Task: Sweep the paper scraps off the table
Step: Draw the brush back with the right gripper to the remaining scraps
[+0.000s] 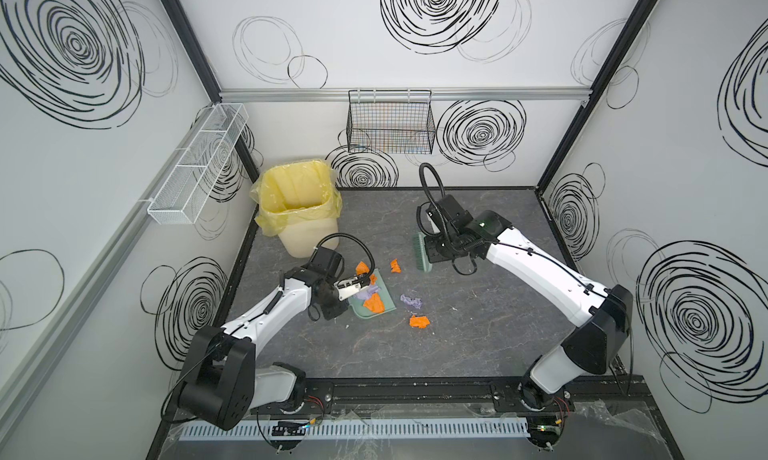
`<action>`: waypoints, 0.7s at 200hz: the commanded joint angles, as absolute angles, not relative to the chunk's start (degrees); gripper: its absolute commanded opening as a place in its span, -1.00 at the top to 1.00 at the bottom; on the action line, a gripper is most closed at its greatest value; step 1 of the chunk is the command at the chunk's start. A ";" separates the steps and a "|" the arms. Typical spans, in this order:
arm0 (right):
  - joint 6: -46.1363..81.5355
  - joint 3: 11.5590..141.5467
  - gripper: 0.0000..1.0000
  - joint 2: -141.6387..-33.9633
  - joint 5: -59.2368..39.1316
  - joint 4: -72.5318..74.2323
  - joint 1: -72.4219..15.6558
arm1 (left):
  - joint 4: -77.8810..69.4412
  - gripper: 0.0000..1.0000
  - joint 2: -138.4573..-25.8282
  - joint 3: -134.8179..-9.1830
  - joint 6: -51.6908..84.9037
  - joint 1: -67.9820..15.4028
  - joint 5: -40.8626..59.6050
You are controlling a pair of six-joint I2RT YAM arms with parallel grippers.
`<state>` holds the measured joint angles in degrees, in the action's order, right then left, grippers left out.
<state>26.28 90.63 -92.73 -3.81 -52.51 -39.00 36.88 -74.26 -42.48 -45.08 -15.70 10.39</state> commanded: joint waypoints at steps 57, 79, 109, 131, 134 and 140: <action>34.59 82.93 1.00 -97.28 -27.80 -22.64 -32.32 | 40.25 1.00 -71.11 -40.30 -50.70 -10.48 13.46; 36.24 80.49 1.00 -99.18 -28.52 -20.47 -31.69 | 40.62 1.00 -70.93 -40.17 -51.22 -10.19 13.79; 37.17 76.20 1.00 -100.57 -29.09 -17.83 -30.68 | 40.77 1.00 -71.23 -39.90 -51.92 -10.10 14.52; 36.87 72.85 1.00 -100.14 -29.29 -17.00 -30.42 | 40.80 1.00 -71.84 -39.75 -52.34 -10.27 14.94; 36.68 72.48 1.00 -99.92 -29.23 -17.05 -30.38 | 40.78 1.00 -71.93 -39.73 -52.42 -10.28 14.94; 36.39 71.43 1.00 -99.57 -28.99 -17.16 -30.32 | 40.63 1.00 -72.11 -39.64 -52.53 -10.37 14.94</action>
